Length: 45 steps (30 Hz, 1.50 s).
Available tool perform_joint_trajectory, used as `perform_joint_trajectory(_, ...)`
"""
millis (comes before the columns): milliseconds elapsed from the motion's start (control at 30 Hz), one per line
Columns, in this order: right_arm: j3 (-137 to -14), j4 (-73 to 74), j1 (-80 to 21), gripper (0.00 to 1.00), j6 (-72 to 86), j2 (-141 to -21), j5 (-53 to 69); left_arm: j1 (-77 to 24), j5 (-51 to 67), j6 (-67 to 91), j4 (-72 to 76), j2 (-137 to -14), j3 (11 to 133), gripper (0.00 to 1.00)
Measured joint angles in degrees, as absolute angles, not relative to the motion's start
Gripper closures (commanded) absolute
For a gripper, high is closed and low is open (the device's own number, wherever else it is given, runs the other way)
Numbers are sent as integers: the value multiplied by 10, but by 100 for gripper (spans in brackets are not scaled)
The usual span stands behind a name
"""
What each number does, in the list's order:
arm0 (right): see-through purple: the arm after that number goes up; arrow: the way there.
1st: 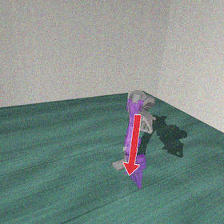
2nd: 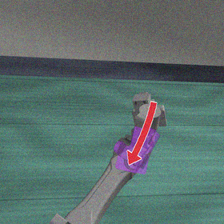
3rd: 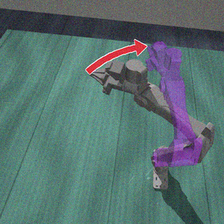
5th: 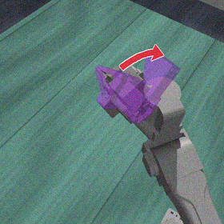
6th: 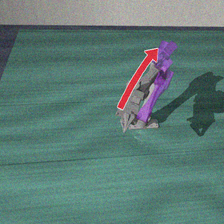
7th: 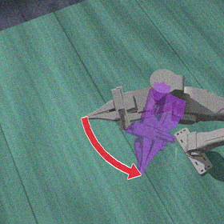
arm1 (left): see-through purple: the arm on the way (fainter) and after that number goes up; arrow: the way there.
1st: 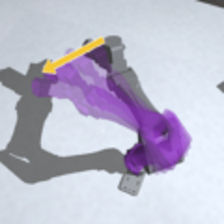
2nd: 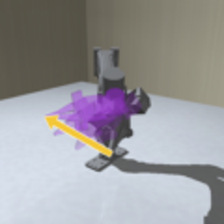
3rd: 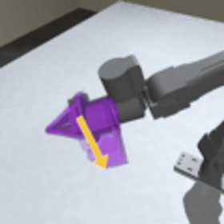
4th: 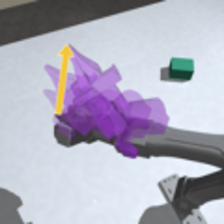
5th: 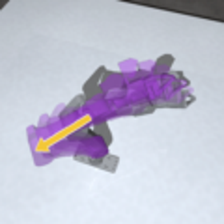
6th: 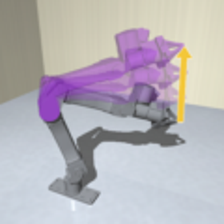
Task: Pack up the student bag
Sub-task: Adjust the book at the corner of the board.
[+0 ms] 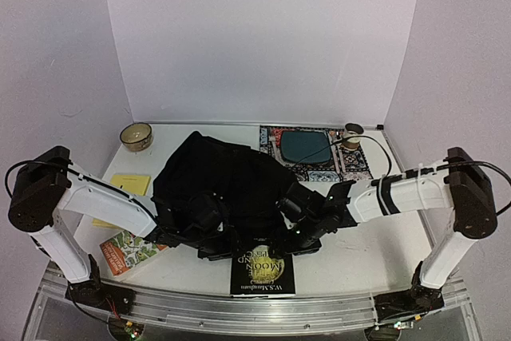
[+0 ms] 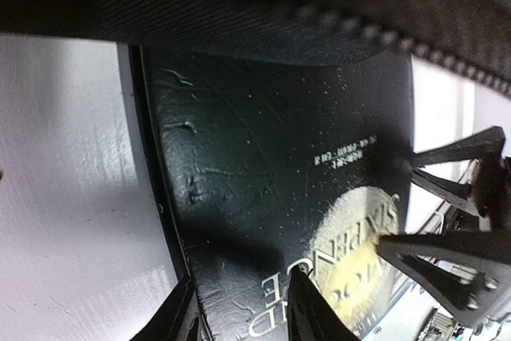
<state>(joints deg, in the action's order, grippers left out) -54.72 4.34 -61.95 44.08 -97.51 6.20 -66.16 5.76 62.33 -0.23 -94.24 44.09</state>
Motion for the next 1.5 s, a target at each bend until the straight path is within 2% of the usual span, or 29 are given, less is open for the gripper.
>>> perform_joint_trajectory(367, -539, 77, -620, 39, 465, -888, 67, -659, 64, 594, -10, -935, 451, 67)
perform_joint_trajectory(567, -524, 87, -620, 46, 480, -846, 53, -660, 69, 570, -9, -935, 466, 67)
perform_joint_trajectory(700, -518, 91, -620, 54, 486, -833, 40, -660, 69, 561, -1, -935, 468, 67)
perform_joint_trajectory(833, -510, 90, -620, 69, 496, -828, 17, -660, 68, 555, 11, -935, 466, 68)
perform_joint_trajectory(900, -506, 90, -620, 72, 499, -828, 5, -660, 66, 554, 26, -935, 458, 70)
perform_joint_trajectory(1167, -483, 65, -620, 74, 501, -828, -11, -661, 55, 572, 136, -914, 385, 84)
perform_joint_trajectory(1333, -469, 32, -620, 73, 505, -828, -10, -663, 41, 593, 217, -869, 333, 86)
perform_joint_trajectory(1500, -470, -75, -628, 72, 507, -828, 12, -676, 63, 605, 321, -866, 330, 86)
